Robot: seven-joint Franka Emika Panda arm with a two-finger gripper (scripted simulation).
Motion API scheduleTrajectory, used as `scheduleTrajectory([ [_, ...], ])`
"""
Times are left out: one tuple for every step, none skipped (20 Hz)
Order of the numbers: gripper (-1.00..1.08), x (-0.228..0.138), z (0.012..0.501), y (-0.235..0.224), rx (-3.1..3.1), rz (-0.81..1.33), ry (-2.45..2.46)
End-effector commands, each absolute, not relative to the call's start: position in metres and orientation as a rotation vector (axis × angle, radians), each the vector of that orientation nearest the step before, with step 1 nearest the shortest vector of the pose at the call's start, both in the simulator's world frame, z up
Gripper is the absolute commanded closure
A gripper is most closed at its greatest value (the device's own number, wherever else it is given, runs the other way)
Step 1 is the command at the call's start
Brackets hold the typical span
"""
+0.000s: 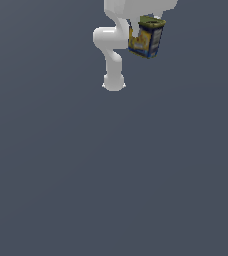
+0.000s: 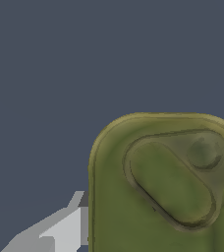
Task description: Pick up the object and move it to a goal position.
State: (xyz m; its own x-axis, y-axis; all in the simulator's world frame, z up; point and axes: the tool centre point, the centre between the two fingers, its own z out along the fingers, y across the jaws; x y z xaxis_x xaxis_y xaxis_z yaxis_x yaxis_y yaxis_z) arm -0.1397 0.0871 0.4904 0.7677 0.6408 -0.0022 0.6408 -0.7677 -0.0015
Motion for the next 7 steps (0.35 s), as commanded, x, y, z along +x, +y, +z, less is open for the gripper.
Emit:
scheduleTrajectory([
  [1.08, -0.1433, 0.502, 0.0872, -2.954, 0.0, -1.07],
  [1.08, -0.1442, 0.5047, 0.0873, -2.954, 0.0, -1.07],
  [1.08, -0.1449, 0.507, 0.0874, -2.954, 0.0, -1.07],
  [1.08, -0.1454, 0.5087, 0.0874, -2.954, 0.0, -1.07],
  [1.08, -0.1458, 0.51, 0.0873, -2.954, 0.0, -1.07],
  [1.08, -0.146, 0.5108, 0.0873, -2.954, 0.0, -1.07],
  [1.08, -0.1461, 0.511, 0.0873, -2.954, 0.0, -1.07],
])
